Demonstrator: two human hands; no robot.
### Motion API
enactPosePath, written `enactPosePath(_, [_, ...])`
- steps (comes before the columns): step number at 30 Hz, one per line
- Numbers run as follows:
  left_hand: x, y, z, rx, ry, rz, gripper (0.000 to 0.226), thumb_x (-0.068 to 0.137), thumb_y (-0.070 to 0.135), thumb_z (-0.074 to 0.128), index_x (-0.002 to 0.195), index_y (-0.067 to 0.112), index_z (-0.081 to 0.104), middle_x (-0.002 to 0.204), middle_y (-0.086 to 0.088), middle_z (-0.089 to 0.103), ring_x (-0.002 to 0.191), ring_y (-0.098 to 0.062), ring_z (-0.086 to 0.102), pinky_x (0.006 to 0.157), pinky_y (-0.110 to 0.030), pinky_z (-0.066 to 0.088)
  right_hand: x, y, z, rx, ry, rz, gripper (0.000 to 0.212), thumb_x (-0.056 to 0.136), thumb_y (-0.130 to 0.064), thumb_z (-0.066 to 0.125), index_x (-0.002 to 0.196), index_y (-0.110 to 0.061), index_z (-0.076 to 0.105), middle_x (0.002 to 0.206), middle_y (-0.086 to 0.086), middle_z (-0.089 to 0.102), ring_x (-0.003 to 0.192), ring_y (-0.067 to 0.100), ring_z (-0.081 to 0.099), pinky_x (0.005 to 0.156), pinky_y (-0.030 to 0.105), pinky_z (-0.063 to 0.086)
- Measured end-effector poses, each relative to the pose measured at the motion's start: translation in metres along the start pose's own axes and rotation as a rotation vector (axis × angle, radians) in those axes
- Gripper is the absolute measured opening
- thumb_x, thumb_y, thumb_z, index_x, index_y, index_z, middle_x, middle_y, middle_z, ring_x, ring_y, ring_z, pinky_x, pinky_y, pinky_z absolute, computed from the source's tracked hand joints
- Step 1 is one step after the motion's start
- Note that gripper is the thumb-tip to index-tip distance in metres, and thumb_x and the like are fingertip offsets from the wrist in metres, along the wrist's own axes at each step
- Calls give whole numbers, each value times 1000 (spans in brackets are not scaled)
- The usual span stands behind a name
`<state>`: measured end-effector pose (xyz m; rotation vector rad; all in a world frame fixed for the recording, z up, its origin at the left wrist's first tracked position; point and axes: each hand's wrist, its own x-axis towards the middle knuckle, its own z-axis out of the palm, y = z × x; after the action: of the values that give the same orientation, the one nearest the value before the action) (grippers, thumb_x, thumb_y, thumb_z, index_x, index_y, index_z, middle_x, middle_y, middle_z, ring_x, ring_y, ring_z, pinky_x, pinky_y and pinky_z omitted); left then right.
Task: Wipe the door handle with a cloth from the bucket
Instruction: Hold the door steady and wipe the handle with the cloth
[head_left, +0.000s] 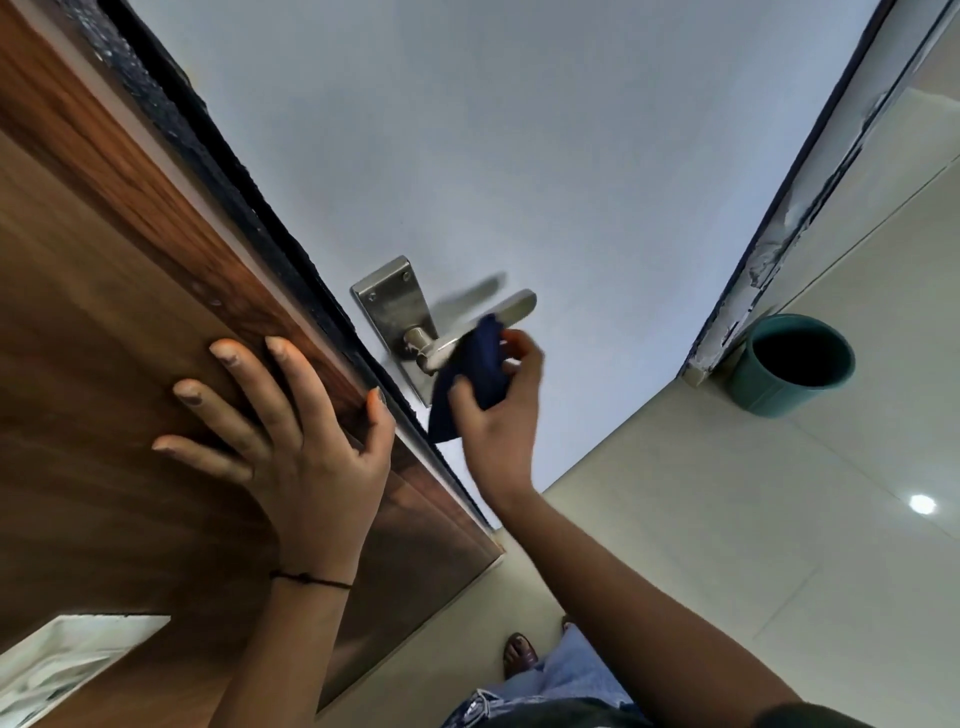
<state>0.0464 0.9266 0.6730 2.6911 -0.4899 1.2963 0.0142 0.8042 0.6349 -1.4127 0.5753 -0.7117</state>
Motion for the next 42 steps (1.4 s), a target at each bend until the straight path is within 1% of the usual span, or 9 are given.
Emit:
enactPosePath(3, [-2,-3,0,0,-19,-18,76,92,43,52,146,0,19,145,-32,20,126,-58,18,91,-81,22,-17,1,6,-56,-98,-122,55,82,-4,65,122,-31,40,118,-8,46,103,-1,55,90,26,54])
enactPosePath(6, [-2,-3,-2,21,-32,-4,77,92,43,53,146,-2,21,143,-37,30,125,-60,22,92,-81,20,11,1,-7,-14,62,-122,47,78,3,60,117,-22,51,116,2,49,89,-9,55,78,15,49])
enactPosePath(9, [0,-1,-5,27,-45,-8,78,91,43,55,146,-2,22,144,-38,31,125,-63,26,93,-80,19,48,3,-23,-15,191,-17,49,80,1,57,126,-13,50,125,5,48,98,8,55,92,28,49])
enactPosePath(13, [1,-1,-7,16,-73,-4,80,91,44,54,147,-2,21,146,-38,28,127,-64,25,95,-80,17,30,6,-8,-36,132,-82,53,77,2,59,124,-19,48,123,6,47,108,19,53,98,40,48])
enactPosePath(19, [0,-3,-12,14,-90,11,79,93,46,52,148,0,20,147,-36,27,129,-62,25,96,-78,17,-7,10,12,-115,-47,-195,49,77,5,62,123,-8,55,121,7,47,100,-19,41,93,-1,34])
enactPosePath(25, [-2,-9,-13,35,-83,52,80,93,51,52,148,1,21,148,-34,28,130,-57,24,98,-75,18,50,4,-20,-37,217,-54,47,80,3,56,124,-14,57,116,-4,49,106,9,53,102,31,45])
enactPosePath(31, [-2,-8,-13,23,-98,46,80,94,51,50,149,2,18,148,-34,27,130,-60,26,97,-77,18,7,8,5,-62,94,-156,45,82,2,57,126,-10,57,119,3,48,96,-17,47,87,0,35])
enactPosePath(37, [-3,-9,-12,15,-100,48,80,94,51,50,149,2,18,148,-34,27,130,-60,25,97,-77,18,33,7,-7,-112,132,-189,47,85,2,49,129,-10,57,123,2,43,107,18,54,91,27,47])
enactPosePath(42, [-3,-8,-11,-8,-112,38,79,94,49,49,149,2,17,148,-35,26,130,-61,25,96,-79,18,62,2,-19,-52,214,-76,44,85,2,47,126,-10,58,123,5,49,93,-8,53,85,5,41])
